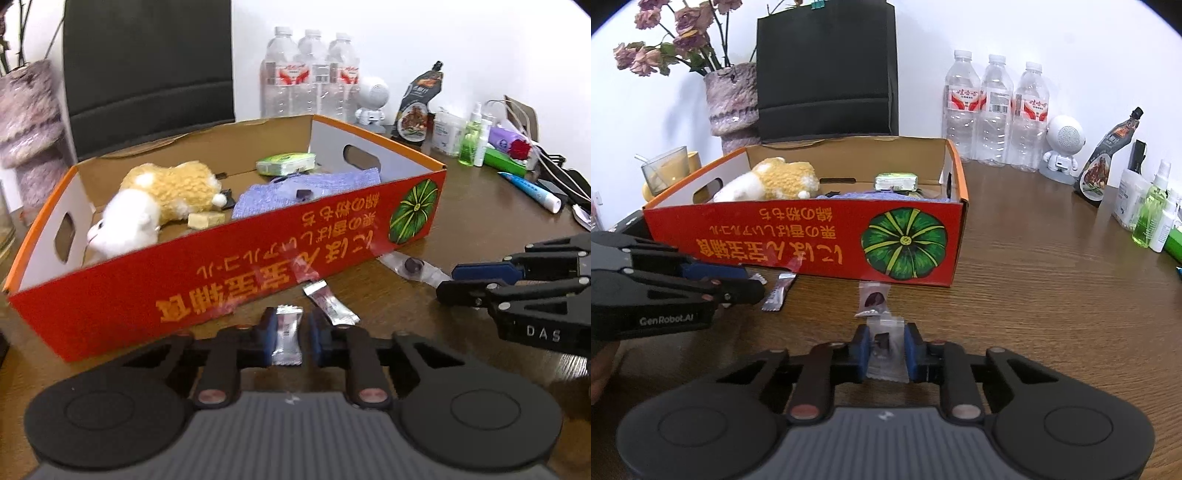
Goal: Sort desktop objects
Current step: 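Grasp a clear-wrapped candy with the right tool while left tool grasps another, then carry both candies over the box and open both tools to drop them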
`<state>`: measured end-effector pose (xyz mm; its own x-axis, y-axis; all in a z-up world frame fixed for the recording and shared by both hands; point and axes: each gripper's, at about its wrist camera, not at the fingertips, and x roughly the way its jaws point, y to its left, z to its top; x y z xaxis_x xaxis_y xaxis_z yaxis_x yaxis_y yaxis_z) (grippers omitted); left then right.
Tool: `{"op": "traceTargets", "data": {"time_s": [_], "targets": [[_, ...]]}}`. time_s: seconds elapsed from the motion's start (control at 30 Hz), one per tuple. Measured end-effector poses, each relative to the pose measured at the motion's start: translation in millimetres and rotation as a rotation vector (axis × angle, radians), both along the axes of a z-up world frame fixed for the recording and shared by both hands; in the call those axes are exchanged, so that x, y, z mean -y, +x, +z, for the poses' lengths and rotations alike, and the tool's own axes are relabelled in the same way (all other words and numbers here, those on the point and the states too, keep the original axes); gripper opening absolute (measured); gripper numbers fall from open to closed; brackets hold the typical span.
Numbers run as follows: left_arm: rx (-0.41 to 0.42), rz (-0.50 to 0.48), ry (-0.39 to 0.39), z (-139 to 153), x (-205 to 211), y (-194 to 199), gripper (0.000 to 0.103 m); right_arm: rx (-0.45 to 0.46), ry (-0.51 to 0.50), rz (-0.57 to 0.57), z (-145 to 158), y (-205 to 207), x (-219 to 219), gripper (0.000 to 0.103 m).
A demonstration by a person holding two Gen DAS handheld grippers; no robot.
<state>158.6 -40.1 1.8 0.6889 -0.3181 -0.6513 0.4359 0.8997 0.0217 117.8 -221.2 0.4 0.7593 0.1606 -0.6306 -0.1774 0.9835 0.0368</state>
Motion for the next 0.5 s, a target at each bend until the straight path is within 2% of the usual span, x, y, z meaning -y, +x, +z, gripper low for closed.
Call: {"op": "traceTargets", "data": {"time_s": [0.1, 0.2, 0.37, 0.43, 0.5], "targets": [[-0.006, 0.035, 0.033, 4.3, 4.4, -13.8, 0.012, -0.002, 0.009, 0.016, 1.5, -7.8, -0.4, 0.017], [0.003, 0.084, 0.033, 11.8, 3.5, -27.3, 0.011, 0.019, 0.009, 0.027, 9.5, -20.6, 0.0, 0.017], [0.066, 0.156, -0.101, 55.3, -15.6, -47.0, 0.011, 0.085, 0.041, 0.025, 40.3, -41.2, 8.3, 0.017], [0.100, 0.196, -0.151, 82.3, -24.6, -44.4, 0.011, 0.128, 0.059, 0.029, 60.6, -43.6, 11.9, 0.017], [0.098, 0.239, -0.178, 102.0, -32.4, -26.1, 0.011, 0.178, 0.071, 0.033, 82.9, -41.0, 14.0, 0.017]]}}
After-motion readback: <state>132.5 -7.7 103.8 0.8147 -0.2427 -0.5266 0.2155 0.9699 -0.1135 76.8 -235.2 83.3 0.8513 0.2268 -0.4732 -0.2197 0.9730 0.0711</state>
